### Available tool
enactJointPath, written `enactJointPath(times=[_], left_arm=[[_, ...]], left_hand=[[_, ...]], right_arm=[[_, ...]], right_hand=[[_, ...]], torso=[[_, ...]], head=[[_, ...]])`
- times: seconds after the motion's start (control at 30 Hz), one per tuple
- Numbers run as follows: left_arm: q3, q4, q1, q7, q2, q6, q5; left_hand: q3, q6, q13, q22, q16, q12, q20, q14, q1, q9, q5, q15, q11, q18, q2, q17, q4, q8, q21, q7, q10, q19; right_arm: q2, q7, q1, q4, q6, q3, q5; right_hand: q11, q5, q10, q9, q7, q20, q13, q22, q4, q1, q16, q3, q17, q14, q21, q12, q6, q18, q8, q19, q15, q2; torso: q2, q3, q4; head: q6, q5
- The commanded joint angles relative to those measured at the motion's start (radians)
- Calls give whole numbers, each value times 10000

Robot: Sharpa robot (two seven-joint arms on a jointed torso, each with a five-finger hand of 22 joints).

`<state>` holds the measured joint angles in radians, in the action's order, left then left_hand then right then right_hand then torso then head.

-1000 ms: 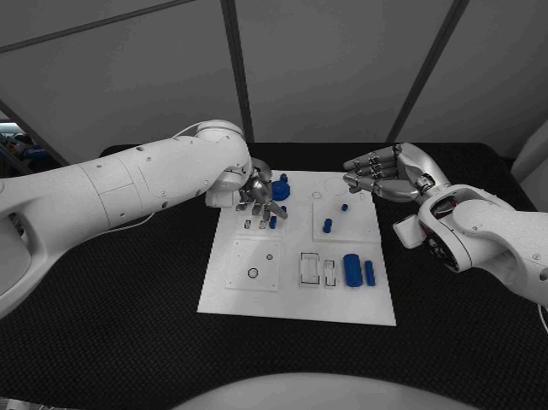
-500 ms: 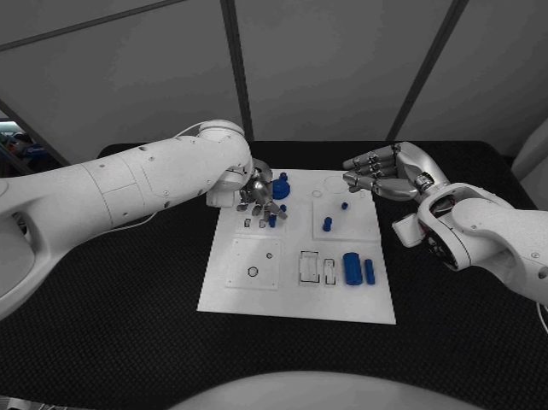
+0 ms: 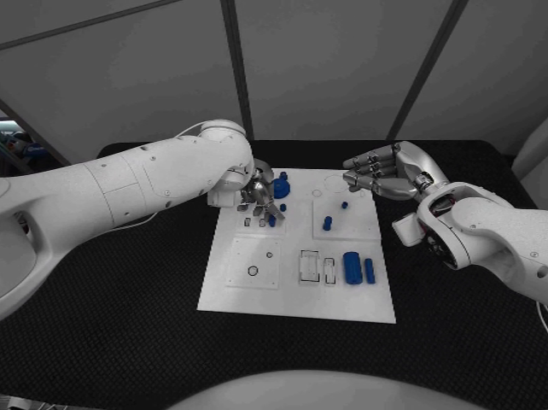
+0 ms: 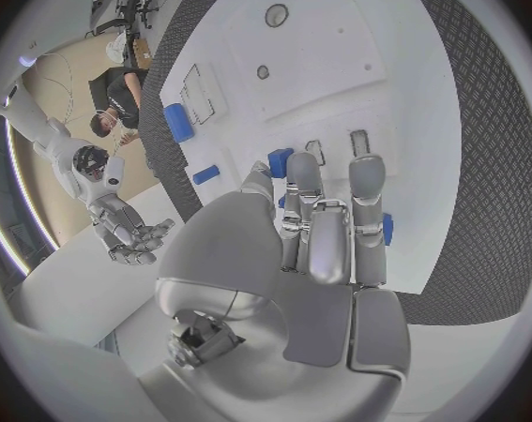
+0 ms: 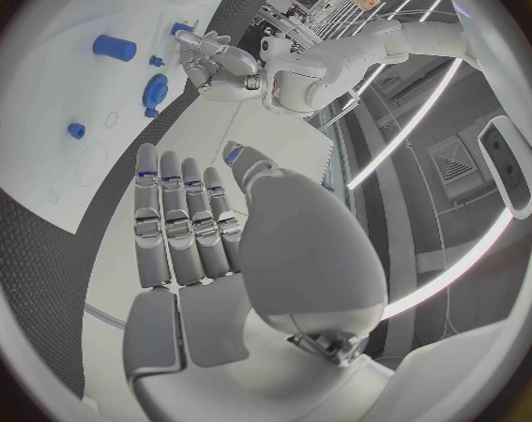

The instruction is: Assemble the parts on the task board

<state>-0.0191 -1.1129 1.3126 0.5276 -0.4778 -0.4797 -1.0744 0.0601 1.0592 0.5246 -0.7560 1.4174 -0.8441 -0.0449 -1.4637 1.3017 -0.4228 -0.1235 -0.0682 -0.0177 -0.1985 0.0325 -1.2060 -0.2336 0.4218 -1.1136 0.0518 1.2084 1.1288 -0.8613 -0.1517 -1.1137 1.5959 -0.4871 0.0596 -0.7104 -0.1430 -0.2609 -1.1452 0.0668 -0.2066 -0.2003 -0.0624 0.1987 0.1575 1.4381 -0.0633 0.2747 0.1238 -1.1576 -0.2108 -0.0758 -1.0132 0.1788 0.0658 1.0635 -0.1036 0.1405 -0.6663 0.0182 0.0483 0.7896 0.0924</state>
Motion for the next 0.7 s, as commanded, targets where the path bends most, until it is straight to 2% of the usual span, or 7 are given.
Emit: enactJointPath(times=[0.03, 0.2, 0.33, 0.4, 0.5, 0.57, 0.7], left_arm=[[3, -12, 7, -40, 17, -113, -19], [3, -23, 2, -71, -13, 77, 330], [3, -61, -9, -124, -73, 326, 725], [4, -105, -19, -137, -132, 503, 998], [4, -175, -26, -128, -227, 740, 1350], [4, -242, -29, -123, -314, 916, 1532], [4, -464, -31, -93, -579, 1323, 2025]], left_hand=[[-225, -96, -30, -34, -51, 4, 39, -248, 269, -70, 4, -86, -42, 426, 126, -23, 103, 62, -7, -44, -49, -36], [-1160, -233, -128, -158, -42, 116, 111, -257, 1031, -254, 106, -163, -117, 438, 443, -48, 544, 107, -62, -104, -61, 1], [-2142, -273, -224, -286, -20, 208, 155, -277, 1231, -563, 125, -182, -177, 459, 354, -100, 757, 337, -125, -150, -1, 37], [-2792, -353, -271, -389, 7, 222, 171, -301, 1082, -810, 121, -192, -185, 473, 121, -158, 769, 502, -180, -167, 68, 76], [-4815, -566, -369, -550, 26, 213, 189, -328, 389, -1409, 123, -105, -272, 494, -622, -210, 807, 836, -246, -215, 181, 107], [-5547, -596, -392, -604, 36, 181, 178, -340, -9, -1619, 130, -192, -207, 501, -988, -235, 901, 942, -259, -149, 216, 116], [-6564, -608, -431, -721, 66, 143, 192, -367, -466, -1891, 58, -214, -204, 501, -1285, -304, 1201, 1057, -299, -186, 281, 163]], right_arm=[[19, -7, -18, -5, 36, 8, -68], [35, 2, -18, -31, 53, 8, -71], [49, 11, -18, -62, 72, 8, -74], [61, 10, -17, -85, 80, 8, -75], [71, -28, -17, -105, 72, 8, -76], [76, -50, -17, -116, 75, 8, -77], [71, -90, -16, -149, 57, 7, -79]], right_hand=[[-37, -64, 20, 5, -6, -33, 8, -9, -38, -32, -3, -47, -9, 11, 46, 32, 51, 34, -18, 12, -5, -18], [-39, -72, 19, 5, -9, -33, 8, -13, -42, -30, -4, -45, -16, 8, 50, 32, 51, 35, -18, 17, -6, -21], [-41, -87, 20, 5, -14, -33, 8, -20, -50, -25, -5, -42, -26, 5, 57, 33, 53, 35, -18, 23, -6, -24], [-41, -87, 20, 5, -14, -33, 8, -20, -50, -25, -5, -42, -26, 5, 57, 33, 53, 35, -18, 23, -6, -24], [-45, -109, 22, 4, -19, -33, 9, -30, -56, -23, -5, -40, -40, 3, 66, 36, 57, 34, -20, 30, -7, -27], [-47, -123, 24, 4, -23, -33, 9, -35, -59, -22, -5, -38, -48, 1, 71, 38, 59, 34, -20, 34, -8, -30], [-47, -123, 24, 4, -23, -33, 9, -35, -59, -22, -5, -38, -48, 1, 71, 38, 59, 34, -20, 34, -8, -30]], torso=[[4, -1, -9], [5, 0, -4], [8, -2, -16], [8, -2, -15], [7, 1, -19], [15, 4, -29], [31, -2, -44]], head=[[13, -2], [24, 8], [33, 10], [30, 22], [18, 63], [11, 79], [15, 108]])
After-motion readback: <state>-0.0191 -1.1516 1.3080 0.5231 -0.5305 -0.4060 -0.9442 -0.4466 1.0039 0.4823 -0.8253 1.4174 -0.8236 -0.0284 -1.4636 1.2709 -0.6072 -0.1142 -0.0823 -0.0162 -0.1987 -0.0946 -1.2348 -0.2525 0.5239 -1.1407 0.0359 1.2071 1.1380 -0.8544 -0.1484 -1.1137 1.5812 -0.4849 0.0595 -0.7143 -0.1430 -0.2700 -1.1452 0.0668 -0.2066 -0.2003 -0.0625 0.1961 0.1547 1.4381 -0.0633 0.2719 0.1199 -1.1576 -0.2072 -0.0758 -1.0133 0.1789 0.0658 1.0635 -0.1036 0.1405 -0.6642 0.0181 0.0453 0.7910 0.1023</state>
